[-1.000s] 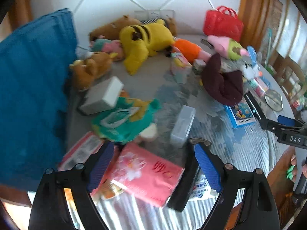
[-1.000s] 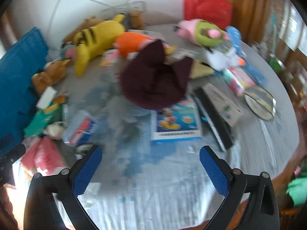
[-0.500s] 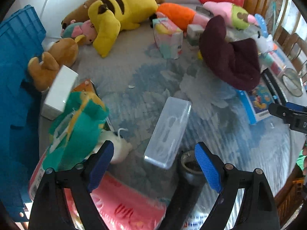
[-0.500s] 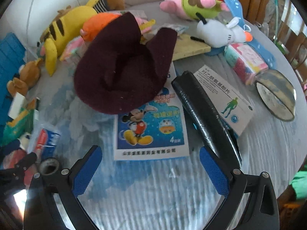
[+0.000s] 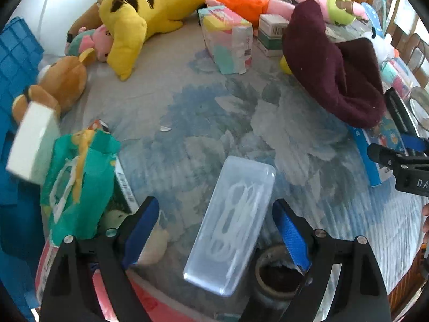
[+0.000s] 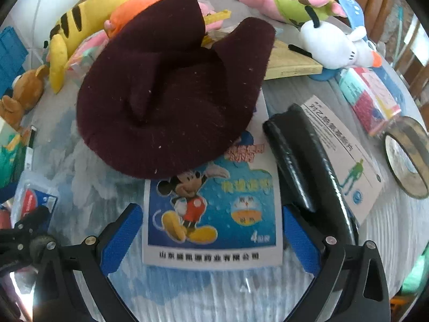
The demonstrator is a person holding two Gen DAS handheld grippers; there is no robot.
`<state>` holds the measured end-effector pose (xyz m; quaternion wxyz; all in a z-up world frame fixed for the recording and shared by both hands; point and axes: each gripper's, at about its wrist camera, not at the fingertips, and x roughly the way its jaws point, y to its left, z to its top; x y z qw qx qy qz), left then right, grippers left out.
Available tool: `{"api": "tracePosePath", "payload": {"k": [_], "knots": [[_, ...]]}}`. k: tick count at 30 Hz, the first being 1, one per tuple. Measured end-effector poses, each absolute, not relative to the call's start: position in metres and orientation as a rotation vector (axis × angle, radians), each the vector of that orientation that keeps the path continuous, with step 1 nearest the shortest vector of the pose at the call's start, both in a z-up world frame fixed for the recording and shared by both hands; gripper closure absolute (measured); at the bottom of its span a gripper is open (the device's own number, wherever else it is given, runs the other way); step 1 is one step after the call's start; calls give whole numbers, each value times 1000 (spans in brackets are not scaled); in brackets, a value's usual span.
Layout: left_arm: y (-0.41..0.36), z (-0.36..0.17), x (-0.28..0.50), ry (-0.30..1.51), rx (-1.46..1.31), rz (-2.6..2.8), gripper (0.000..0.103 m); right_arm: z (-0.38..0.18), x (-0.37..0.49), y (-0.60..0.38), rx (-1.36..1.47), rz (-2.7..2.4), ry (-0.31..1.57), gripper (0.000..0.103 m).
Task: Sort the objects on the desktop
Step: 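Grasp the clear plastic floss box with the left tool while the right tool grasps the Mickey fever-patch box, then carry the floss box and fever-patch box over the blue crate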
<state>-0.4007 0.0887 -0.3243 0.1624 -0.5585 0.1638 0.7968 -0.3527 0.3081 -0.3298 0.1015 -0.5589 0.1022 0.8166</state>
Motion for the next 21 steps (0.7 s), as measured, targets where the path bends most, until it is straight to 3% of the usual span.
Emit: {"api": "tracePosePath", "payload": {"k": [2, 6, 13, 21], "knots": [[87, -327, -403, 450, -1605, 2284, 24, -334, -357, 306, -1654, 2405, 274, 0], [82, -325, -404, 375, -1631, 2256, 68, -339, -361, 302, -1643, 2405, 214, 0], [69, -304, -398, 325, -1605, 2280, 71, -335, -350, 298, -1698, 2414, 246, 1], [58, -237, -385, 250, -1425, 2347, 71, -276, -327, 284, -1618, 2602, 385, 1]]}}
